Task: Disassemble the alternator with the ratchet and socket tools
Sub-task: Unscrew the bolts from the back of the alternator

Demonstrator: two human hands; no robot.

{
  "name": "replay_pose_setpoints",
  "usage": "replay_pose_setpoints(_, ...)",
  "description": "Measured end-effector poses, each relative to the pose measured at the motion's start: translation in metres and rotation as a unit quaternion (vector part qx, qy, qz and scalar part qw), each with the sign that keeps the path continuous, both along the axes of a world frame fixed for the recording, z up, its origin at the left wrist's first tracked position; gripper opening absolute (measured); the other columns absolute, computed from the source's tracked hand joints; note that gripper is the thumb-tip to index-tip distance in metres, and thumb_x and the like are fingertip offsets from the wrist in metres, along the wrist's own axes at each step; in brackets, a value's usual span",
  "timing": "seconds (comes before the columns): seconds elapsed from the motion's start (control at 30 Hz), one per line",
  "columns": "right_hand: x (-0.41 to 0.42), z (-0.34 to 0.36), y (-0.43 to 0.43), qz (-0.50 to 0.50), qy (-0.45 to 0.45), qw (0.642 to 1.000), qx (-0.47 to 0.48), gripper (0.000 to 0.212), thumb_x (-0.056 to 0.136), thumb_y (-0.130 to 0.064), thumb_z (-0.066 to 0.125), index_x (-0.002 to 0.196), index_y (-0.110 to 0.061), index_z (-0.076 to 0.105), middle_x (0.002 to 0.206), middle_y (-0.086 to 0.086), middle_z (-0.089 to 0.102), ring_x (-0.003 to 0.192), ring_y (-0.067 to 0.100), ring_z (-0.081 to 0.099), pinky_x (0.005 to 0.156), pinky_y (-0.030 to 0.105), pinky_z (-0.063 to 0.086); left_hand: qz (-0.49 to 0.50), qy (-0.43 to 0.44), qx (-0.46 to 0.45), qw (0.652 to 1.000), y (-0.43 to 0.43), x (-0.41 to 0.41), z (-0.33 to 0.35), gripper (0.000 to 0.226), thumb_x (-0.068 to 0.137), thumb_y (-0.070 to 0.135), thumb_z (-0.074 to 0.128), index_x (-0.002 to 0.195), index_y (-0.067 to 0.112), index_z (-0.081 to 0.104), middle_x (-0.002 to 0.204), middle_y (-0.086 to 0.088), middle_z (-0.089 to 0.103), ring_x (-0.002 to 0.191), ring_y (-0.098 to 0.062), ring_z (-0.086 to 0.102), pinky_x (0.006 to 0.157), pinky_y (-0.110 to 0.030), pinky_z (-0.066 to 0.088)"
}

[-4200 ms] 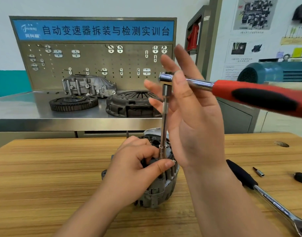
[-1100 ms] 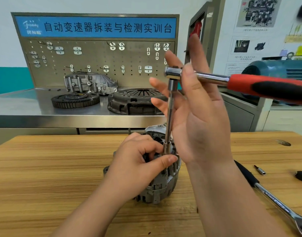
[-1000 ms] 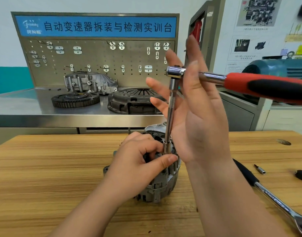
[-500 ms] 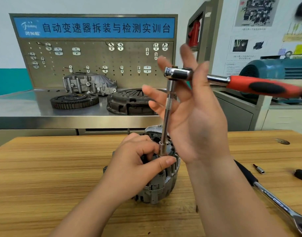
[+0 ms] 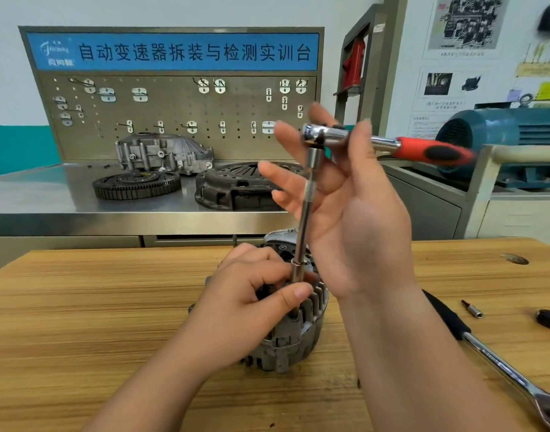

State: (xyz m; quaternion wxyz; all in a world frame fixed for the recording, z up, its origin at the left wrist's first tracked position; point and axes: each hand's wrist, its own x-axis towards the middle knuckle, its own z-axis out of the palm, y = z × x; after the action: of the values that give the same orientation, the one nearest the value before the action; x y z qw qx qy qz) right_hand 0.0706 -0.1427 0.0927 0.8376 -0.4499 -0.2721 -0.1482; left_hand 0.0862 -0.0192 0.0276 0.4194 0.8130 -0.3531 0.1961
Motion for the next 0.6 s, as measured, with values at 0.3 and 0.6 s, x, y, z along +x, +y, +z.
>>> replay_pose_setpoints(0.3,-0.0023,-0.0001,0.0054,-0.049,-0.072,0.996,0.012,0.026,0.088,-0.023,0.056,0.111,-0.032,0.064,0.118,-0.004,0.067,0.095,0.019,0.063,0.075,0.025,0.05,0.04,0.004,-0.027,0.999,-0.0048,-0.0014,0.0001,0.03,0.074,0.054,0.07,0.052,0.042,0.052,0.06,0.011,0.048,0.074,-0.007,0.045,0.068,-0.018,0.032)
replay_pose_setpoints(0.6,-0.002,-0.0004,0.0017,-0.005,-0.023,1.0,0.016,0.04,0.092,-0.046,0.043,0.12,-0.021,0.059,0.099,0.001,0.074,0.078,0.018,0.069,0.066,0.024,0.053,0.015,0.006,-0.015,1.0,-0.0031,-0.0021,0.0004,0.021,0.073,0.046,0.064,0.057,0.055,0.054,0.068,0.016,0.052,0.077,-0.004,0.045,0.069,-0.016,0.03)
